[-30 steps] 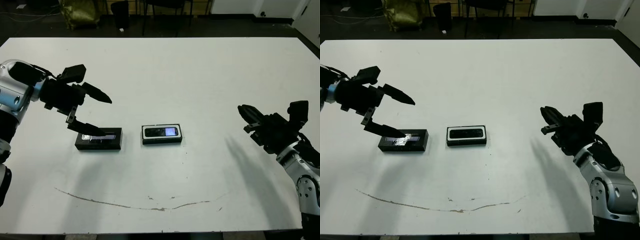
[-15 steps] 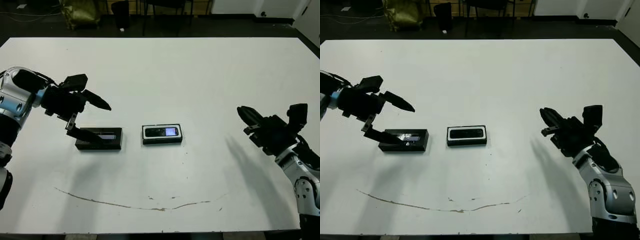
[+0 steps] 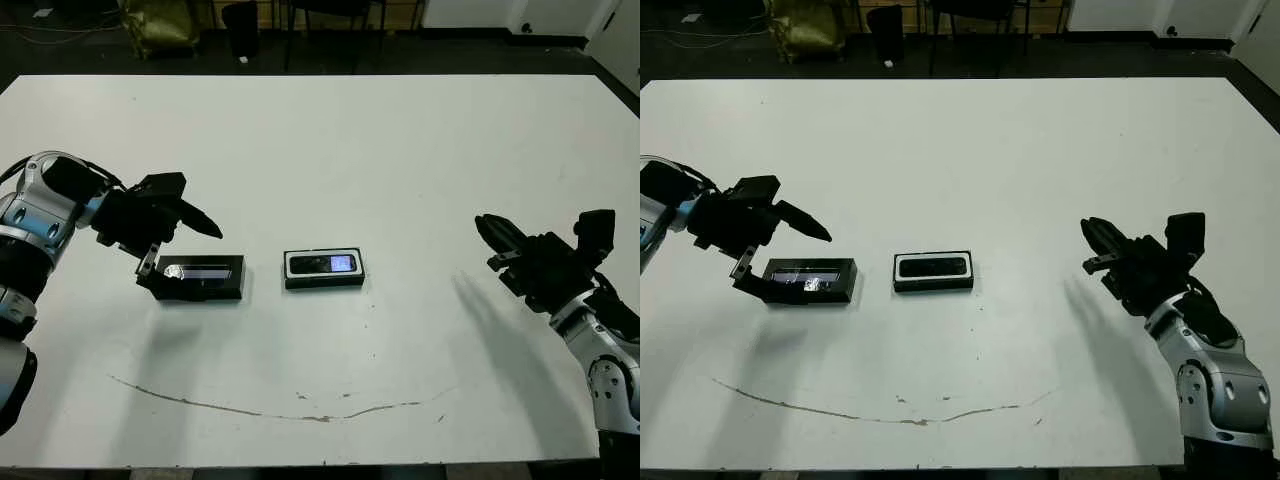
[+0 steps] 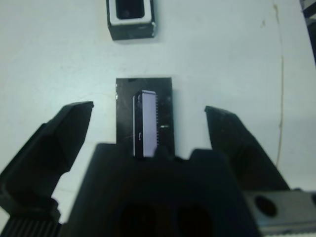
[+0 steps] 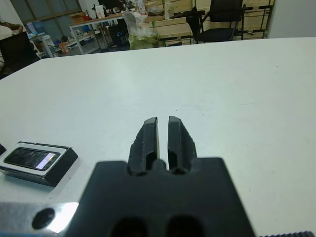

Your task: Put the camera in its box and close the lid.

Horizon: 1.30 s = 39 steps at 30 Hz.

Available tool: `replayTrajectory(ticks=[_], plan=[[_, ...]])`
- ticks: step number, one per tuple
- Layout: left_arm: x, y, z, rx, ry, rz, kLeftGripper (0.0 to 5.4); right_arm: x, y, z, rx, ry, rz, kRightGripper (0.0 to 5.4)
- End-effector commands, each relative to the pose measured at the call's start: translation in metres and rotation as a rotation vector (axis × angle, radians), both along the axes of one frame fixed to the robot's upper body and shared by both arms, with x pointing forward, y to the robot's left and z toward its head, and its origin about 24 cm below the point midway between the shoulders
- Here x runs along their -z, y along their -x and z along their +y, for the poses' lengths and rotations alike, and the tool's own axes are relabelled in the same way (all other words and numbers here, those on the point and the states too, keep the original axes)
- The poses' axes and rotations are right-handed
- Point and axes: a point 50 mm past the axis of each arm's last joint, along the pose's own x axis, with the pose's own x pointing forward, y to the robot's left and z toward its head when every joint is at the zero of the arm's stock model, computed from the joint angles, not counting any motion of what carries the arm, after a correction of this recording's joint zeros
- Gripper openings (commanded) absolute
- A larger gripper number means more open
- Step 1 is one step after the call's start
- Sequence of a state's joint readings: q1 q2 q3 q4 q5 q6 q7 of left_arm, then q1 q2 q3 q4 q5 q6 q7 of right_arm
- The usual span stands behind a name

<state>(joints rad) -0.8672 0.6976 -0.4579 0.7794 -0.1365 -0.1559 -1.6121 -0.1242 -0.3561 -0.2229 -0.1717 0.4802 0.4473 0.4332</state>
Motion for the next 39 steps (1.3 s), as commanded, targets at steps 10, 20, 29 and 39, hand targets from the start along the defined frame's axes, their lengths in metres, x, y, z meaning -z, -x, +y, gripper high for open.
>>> replayTrajectory(ticks=[10, 20, 29, 39], plan=[[0.028, 0.003, 0.009, -0.04, -0.017, 0.047, 5.37, 0.007, 0.004, -0.003, 0.017, -0.002, 0.035, 0.0], [0.034, 0.004, 0.014, -0.055, -0.064, 0.073, 5.37, 0.007, 0.005, -0.003, 0.037, -0.012, 0.053, 0.0], [0.041, 0.01, 0.024, -0.026, -0.15, 0.049, 5.37, 0.007, 0.005, -0.003, 0.03, -0.007, 0.053, 0.0], [0.042, 0.015, 0.035, -0.051, -0.165, 0.042, 5.37, 0.005, 0.004, -0.003, 0.004, -0.008, 0.05, 0.0]])
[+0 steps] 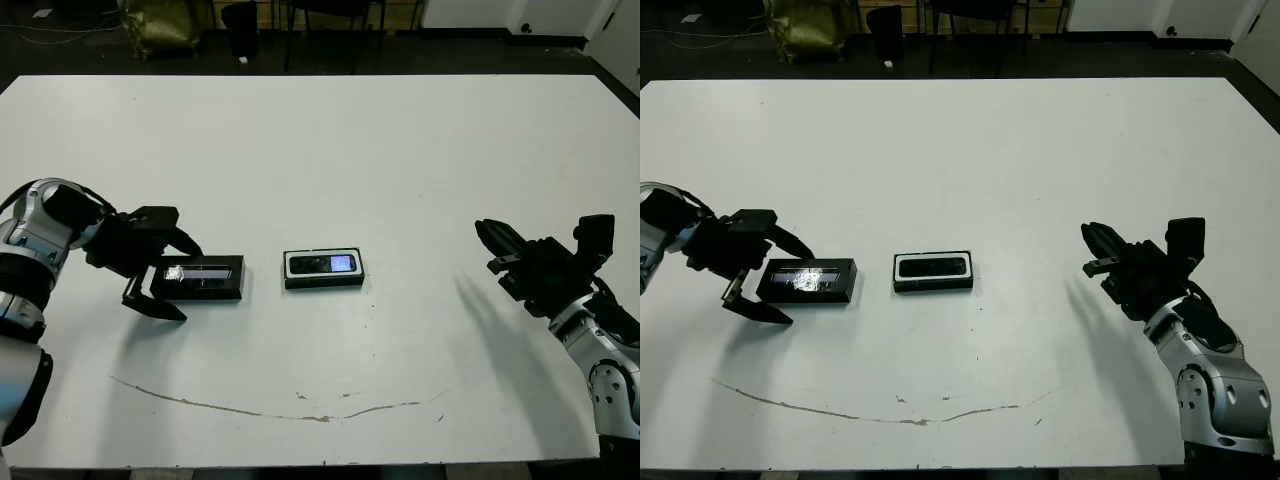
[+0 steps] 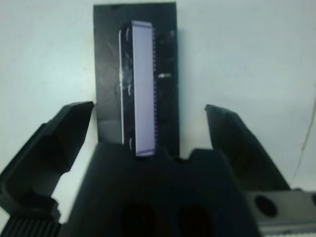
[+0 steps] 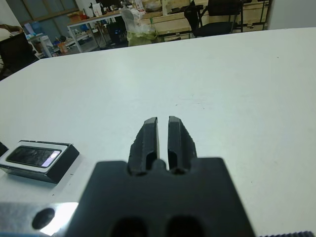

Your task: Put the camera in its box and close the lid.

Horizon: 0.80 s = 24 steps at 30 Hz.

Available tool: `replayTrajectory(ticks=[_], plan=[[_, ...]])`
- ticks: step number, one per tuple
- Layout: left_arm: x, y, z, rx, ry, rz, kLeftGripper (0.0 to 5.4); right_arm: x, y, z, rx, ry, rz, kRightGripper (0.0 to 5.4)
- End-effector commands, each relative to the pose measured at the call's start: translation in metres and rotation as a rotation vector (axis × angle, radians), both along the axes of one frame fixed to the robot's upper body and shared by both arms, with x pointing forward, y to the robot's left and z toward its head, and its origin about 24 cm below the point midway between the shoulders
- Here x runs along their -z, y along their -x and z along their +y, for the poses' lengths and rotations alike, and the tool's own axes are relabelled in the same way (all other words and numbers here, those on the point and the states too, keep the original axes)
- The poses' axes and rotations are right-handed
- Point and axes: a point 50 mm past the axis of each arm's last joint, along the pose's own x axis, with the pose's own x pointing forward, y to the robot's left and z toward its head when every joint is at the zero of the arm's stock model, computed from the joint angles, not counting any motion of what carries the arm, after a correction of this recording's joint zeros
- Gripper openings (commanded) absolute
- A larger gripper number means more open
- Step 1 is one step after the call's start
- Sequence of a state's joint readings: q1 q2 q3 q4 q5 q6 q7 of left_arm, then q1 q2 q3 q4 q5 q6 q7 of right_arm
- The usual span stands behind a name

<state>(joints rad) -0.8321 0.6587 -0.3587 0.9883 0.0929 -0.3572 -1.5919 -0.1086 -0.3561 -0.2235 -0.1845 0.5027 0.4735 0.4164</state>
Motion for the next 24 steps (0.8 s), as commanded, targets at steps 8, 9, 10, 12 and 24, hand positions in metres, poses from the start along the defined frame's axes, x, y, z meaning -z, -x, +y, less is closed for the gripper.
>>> replayTrajectory(ticks=[8, 9, 10, 12, 24], plan=[[0.013, 0.008, 0.011, -0.027, -0.052, 0.055, 5.37, 0.003, 0.0, -0.002, -0.031, -0.016, 0.017, 0.0], [0.014, 0.008, 0.011, -0.031, -0.052, 0.058, 5.37, 0.004, 0.0, -0.003, -0.037, -0.015, 0.015, 0.0], [0.014, 0.008, 0.012, -0.045, -0.047, 0.065, 5.37, 0.004, 0.0, -0.003, -0.038, -0.007, 0.01, 0.0], [0.015, 0.008, 0.012, -0.064, -0.041, 0.072, 5.37, 0.004, 0.0, -0.003, -0.035, -0.001, 0.011, 0.0], [0.023, 0.008, 0.01, -0.193, -0.003, 0.142, 4.57, 0.002, 0.002, -0.002, -0.019, -0.02, 0.037, 0.0]])
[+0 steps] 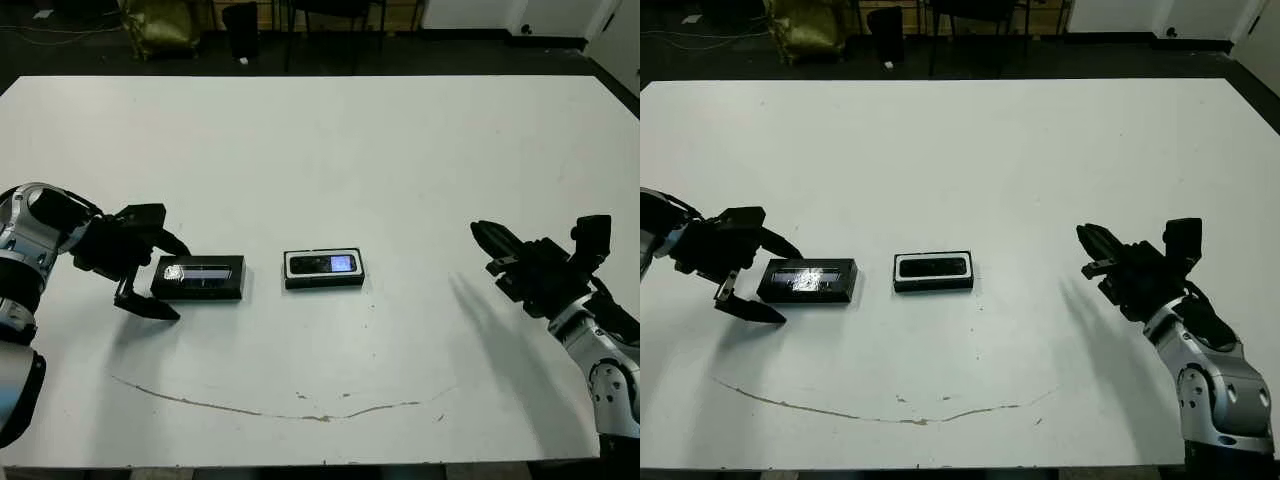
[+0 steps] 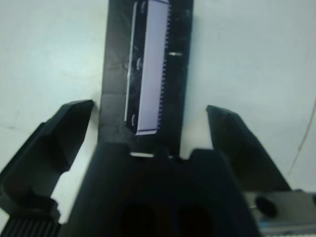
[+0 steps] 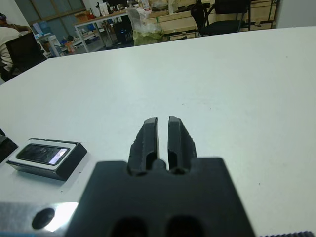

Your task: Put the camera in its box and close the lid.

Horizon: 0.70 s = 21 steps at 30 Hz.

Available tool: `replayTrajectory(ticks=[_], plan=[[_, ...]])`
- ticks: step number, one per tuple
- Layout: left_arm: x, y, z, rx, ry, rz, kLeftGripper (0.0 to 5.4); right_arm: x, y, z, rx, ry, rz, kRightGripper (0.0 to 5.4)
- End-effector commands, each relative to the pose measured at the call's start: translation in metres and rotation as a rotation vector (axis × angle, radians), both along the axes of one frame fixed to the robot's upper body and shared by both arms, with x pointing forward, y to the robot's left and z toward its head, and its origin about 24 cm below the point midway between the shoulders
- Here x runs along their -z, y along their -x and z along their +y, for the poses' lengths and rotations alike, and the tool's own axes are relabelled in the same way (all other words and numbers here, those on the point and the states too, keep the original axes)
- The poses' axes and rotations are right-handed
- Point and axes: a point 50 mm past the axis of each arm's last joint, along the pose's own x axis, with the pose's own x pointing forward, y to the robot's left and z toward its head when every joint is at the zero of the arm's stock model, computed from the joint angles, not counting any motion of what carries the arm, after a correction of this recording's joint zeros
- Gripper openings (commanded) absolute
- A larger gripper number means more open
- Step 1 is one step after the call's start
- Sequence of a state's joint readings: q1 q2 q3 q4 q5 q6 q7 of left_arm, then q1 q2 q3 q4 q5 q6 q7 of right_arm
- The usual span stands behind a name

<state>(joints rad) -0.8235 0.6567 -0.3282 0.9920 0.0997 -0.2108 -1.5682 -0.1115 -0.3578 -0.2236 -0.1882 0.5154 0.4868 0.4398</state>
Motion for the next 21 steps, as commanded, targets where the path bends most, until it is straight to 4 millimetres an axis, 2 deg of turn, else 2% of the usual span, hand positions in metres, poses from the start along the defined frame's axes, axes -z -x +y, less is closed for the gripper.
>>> replayTrajectory(ticks=[1, 7, 10, 21], plan=[[0.02, 0.008, 0.003, -0.06, -0.03, 0.087, 4.31, 0.003, 0.001, -0.004, 0.009, -0.001, 0.029, 0.0], [0.023, 0.009, 0.004, -0.116, -0.038, 0.085, 2.91, 0.004, 0.001, -0.004, 0.001, 0.0, 0.017, 0.0], [0.024, 0.01, 0.004, -0.133, -0.03, 0.107, 2.43, 0.004, 0.001, -0.004, 0.0, 0.008, 0.016, 0.0], [0.005, 0.003, -0.004, -0.041, -0.072, 0.087, 2.29, 0.006, 0.001, -0.002, -0.005, 0.026, 0.023, 0.0]])
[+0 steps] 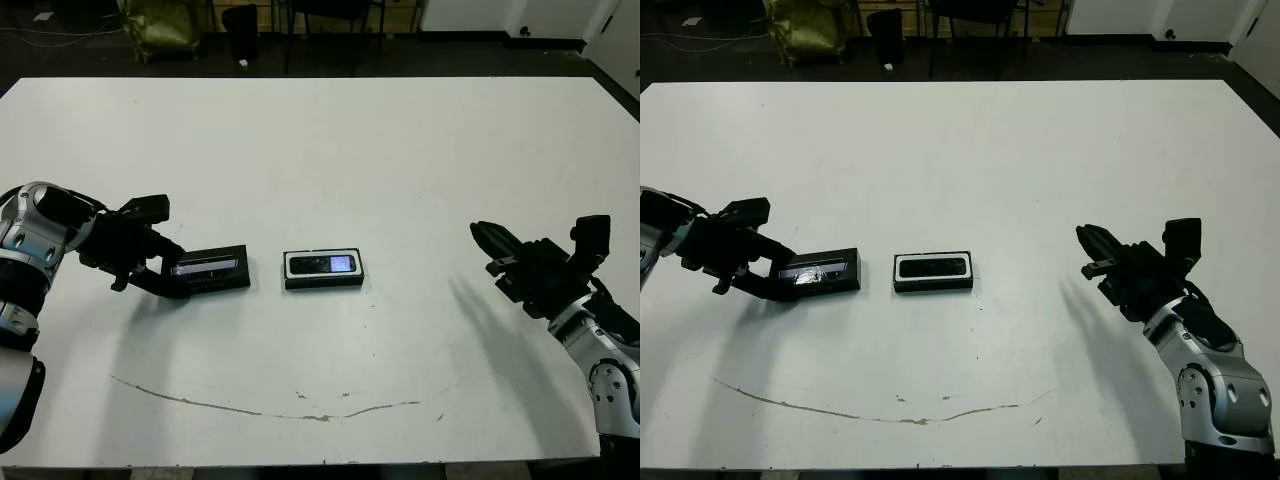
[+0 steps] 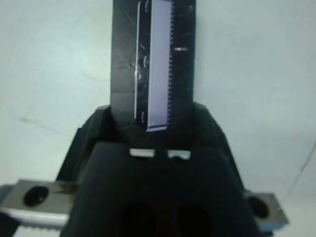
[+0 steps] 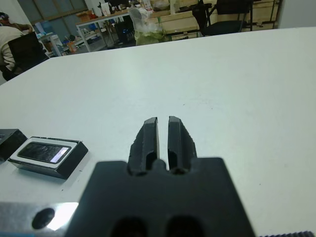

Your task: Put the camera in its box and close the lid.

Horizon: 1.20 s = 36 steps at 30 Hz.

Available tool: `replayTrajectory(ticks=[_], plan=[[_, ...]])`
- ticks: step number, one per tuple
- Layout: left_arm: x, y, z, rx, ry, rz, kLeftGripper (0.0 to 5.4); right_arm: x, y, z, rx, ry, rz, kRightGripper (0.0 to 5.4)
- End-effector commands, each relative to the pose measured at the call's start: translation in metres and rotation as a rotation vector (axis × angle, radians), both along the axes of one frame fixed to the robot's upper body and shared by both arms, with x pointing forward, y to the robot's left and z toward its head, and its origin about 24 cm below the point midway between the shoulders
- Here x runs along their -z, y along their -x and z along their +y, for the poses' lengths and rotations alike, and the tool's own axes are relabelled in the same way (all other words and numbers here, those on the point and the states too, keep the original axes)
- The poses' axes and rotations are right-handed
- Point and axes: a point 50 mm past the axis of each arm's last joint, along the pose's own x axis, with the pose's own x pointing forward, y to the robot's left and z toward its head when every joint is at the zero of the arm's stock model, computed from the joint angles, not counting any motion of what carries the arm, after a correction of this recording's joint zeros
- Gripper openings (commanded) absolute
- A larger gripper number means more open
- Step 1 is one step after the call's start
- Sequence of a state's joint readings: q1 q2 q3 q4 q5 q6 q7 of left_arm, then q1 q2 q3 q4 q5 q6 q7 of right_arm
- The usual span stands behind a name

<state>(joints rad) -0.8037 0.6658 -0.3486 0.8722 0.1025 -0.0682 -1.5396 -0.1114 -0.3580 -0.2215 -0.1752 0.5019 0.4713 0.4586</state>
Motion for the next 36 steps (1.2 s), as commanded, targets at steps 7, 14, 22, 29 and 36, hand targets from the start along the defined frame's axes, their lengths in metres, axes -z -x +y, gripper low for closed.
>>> replayTrajectory(ticks=[7, 14, 22, 29, 36], plan=[[-0.025, -0.006, -0.009, -0.004, 0.012, 0.012, 2.27, 0.007, 0.003, 0.004, 0.011, 0.053, 0.031, 0.0], [-0.051, -0.017, -0.027, -0.026, 0.056, -0.108, 2.26, 0.018, 0.007, 0.016, -0.001, 0.017, 0.044, 0.0], [-0.053, -0.019, -0.051, -0.075, 0.133, -0.221, 2.26, 0.032, 0.015, 0.032, 0.012, -0.006, 0.076, 0.0], [-0.049, -0.018, -0.068, -0.09, 0.133, -0.196, 2.26, 0.034, 0.016, 0.035, 0.006, -0.023, 0.072, 0.0], [-0.039, -0.015, -0.084, -0.08, 0.111, -0.124, 2.26, 0.034, 0.015, 0.036, 0.014, -0.025, 0.076, 0.0]])
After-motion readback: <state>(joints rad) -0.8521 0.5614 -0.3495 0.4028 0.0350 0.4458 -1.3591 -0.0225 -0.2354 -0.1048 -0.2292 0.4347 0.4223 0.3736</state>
